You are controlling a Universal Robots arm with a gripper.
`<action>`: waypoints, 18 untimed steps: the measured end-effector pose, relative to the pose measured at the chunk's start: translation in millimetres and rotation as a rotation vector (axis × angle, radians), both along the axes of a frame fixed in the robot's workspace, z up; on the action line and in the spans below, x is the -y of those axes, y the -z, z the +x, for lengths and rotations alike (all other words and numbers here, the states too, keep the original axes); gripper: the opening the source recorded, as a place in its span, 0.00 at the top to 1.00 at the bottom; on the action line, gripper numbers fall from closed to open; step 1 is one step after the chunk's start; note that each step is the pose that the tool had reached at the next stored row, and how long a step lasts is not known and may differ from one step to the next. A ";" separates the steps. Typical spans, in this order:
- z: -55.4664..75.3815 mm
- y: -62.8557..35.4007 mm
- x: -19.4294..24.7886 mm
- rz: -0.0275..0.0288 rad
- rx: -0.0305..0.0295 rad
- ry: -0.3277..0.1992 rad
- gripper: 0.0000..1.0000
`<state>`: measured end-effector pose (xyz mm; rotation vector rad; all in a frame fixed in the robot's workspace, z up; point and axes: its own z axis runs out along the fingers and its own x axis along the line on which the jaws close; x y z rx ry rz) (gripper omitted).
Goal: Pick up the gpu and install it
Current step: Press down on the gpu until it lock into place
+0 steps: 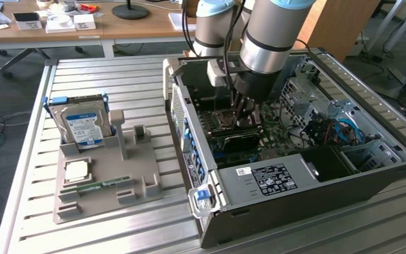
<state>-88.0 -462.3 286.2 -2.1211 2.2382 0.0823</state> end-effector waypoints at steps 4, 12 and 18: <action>0.0 -7.2 0.0 0.0006 0.0002 0.000 0.89; 0.0 -20.4 0.0 0.0005 0.0002 0.000 0.89; 0.0 -29.4 0.0 0.0005 0.0002 0.000 0.89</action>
